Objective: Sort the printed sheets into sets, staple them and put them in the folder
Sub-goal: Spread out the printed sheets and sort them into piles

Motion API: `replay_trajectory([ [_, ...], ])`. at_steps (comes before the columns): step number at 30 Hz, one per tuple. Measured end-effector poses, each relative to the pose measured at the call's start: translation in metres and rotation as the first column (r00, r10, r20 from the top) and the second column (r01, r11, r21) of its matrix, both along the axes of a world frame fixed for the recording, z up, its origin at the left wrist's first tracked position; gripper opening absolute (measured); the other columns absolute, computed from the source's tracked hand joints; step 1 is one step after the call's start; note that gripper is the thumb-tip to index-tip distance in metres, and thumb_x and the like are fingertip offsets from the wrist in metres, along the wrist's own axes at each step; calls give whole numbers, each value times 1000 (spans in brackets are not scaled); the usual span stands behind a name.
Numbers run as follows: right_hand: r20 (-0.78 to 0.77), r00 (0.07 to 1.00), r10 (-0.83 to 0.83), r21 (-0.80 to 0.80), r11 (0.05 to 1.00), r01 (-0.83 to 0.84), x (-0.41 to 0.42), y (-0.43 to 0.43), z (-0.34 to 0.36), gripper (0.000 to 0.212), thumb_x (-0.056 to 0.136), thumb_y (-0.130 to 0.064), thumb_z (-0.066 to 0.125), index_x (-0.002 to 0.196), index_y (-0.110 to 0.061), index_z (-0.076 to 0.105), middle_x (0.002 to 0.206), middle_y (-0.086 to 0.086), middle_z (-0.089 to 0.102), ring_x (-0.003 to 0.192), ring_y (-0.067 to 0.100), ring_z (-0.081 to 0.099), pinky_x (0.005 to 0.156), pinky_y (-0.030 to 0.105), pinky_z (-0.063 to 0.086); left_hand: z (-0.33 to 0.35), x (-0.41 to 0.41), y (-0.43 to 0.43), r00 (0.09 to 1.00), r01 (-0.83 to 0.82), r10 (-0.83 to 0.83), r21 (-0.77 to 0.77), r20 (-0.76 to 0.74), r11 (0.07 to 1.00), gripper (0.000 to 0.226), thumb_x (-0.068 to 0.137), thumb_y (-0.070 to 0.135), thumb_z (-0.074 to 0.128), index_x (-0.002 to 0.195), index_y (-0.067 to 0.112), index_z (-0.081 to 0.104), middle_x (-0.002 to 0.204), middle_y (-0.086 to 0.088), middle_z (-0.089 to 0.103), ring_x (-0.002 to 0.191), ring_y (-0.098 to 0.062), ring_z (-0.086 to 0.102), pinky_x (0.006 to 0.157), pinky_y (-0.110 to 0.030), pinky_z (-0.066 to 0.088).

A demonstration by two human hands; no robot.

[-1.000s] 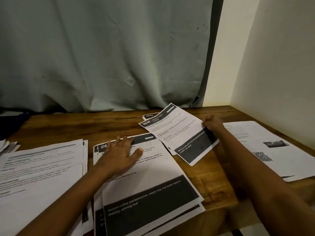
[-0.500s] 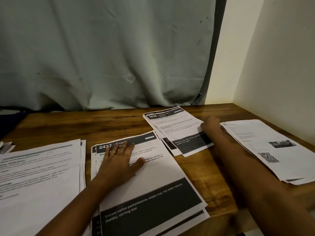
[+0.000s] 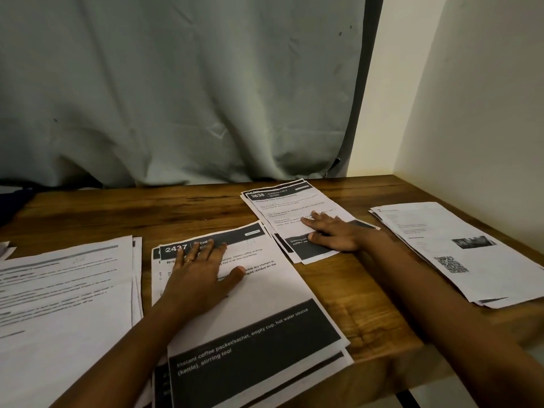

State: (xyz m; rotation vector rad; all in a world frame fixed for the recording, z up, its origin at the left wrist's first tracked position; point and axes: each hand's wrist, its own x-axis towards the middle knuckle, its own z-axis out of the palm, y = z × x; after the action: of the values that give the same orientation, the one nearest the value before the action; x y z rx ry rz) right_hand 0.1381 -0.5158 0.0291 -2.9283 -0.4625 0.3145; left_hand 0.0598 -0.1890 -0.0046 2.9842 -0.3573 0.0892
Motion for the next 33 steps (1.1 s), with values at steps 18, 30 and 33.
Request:
replay_trajectory([
  [18, 330, 939, -96, 69, 995, 77, -18, 36, 1, 68, 95, -60, 28, 153, -25, 14, 161, 5, 0, 148, 24, -2, 118, 46, 0, 8, -6, 3, 1000, 9, -12, -120, -28, 993, 76, 91, 70, 22, 153, 28, 12, 162, -2, 6, 149, -25, 1, 119, -46, -5],
  [30, 120, 898, -424, 227, 892, 391, -162, 126, 20, 70, 89, -60, 48, 137, -10, 42, 142, 14, 45, 130, 30, 42, 102, 41, 37, 28, -94, 66, 996, -63, 73, -187, 47, 980, 81, 89, 68, 36, 153, 25, 14, 161, -5, 9, 148, -26, 2, 117, -46, -4],
  [33, 139, 910, -390, 99, 920, 379, -177, 137, 13, 68, 91, -59, 46, 136, -9, 43, 143, 12, 44, 134, 29, 37, 110, 41, 27, 21, -119, 99, 979, -191, 199, -166, 32, 967, 88, 83, 75, 30, 154, 28, 6, 161, -3, 1, 148, -26, -3, 116, -45, -6],
])
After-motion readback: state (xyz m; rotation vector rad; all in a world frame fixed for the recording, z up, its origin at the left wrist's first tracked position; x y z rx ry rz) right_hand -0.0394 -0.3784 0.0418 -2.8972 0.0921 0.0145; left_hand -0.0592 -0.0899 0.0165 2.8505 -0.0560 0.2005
